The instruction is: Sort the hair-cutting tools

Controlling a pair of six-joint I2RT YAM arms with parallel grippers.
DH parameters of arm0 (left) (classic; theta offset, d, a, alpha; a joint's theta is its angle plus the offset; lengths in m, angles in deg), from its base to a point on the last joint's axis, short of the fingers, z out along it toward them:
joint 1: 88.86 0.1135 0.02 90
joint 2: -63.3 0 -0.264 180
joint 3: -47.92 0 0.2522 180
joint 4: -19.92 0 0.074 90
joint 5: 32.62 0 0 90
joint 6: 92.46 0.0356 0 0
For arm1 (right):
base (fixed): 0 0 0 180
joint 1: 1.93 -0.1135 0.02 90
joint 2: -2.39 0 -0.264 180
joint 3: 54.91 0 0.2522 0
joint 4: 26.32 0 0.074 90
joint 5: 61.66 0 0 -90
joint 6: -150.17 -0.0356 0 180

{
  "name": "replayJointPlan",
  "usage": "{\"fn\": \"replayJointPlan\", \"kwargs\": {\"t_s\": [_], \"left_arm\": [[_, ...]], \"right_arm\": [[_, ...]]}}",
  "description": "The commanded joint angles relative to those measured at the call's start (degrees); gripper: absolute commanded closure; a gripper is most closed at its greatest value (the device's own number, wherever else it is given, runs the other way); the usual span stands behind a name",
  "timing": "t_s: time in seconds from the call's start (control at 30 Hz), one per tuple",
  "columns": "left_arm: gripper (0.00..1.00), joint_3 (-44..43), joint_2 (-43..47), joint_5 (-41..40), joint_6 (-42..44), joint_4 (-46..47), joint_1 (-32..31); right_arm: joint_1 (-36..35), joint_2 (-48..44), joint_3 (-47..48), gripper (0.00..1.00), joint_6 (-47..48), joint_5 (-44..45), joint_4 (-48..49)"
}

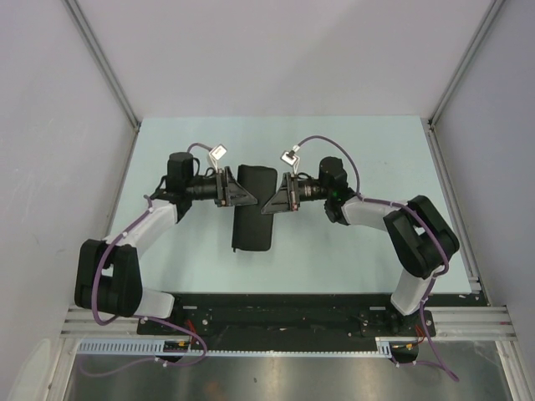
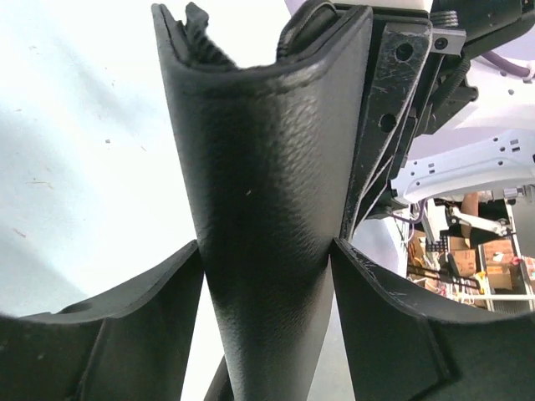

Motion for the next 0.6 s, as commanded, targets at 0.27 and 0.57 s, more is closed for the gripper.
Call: {"fn": "replayJointPlan", "kwargs": {"t_s": [0.27,0.57], "left_arm": [[0.7,-2.9,0.7,-3.7,-4.2,5.8,-2.8],[0.88,-9.0,0.5,-7.4,-6.7,5.5,-1.5]], "right_arm": [[-1.6,-3.0,3.5,0.82,11.5,3.5,-15.6],[3.3,-12.9,3.5,0.43,23.5,20.0,-39.0]]}}
